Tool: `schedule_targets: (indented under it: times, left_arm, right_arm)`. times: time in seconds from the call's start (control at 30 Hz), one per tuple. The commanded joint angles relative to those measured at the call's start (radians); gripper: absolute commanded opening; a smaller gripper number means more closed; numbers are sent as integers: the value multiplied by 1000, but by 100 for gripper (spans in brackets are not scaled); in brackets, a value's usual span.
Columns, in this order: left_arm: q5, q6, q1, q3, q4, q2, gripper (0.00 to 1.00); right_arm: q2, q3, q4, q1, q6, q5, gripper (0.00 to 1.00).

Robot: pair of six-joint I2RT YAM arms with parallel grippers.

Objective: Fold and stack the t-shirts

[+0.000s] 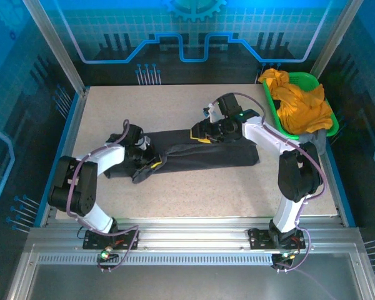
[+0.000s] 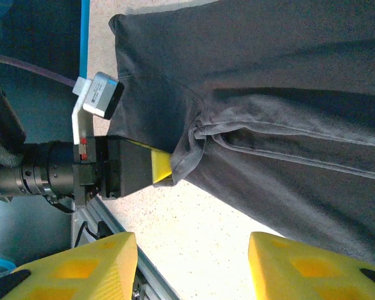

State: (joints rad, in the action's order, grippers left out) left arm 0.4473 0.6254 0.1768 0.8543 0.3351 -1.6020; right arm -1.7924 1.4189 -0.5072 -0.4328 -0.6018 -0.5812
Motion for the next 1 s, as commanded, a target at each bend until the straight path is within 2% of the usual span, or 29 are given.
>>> schedule_targets:
  times: [0.0,0.1,0.2,0.3,0.43,0.6,0.67,0.8,0.97]
  left_arm:
    - [35,73,41,-14,27,28,0]
    - [18,106,67,-21,35,20,3]
    - [31,145,91,-37,3,7,16]
    - [49,170,114,-39,-11,-11,24]
    - [56,185,120,-36,-3,-13,29]
    - [-59,172,113,-6,79,93,29]
    - [-106,182,93,-1,130,130,29]
    - [-258,196,2,-12,282,219,38]
    - [-307,102,-171,-49,329,253,41]
  right_arm:
    - [13,-24,-10,13,4,-12,51]
    - [20,-42,-5,13,4,-13,51]
    - [21,-62,-7,14,2,-13,51]
    - [22,-83,-4,14,-2,-11,51]
    - [25,-98,-4,14,-3,-7,51]
    - [31,-113,14,12,-3,-13,50]
    - [37,-116,18,3,8,-10,50]
    - [48,-133,31,-13,12,-6,50]
    - [37,-136,43,-24,7,-20,50]
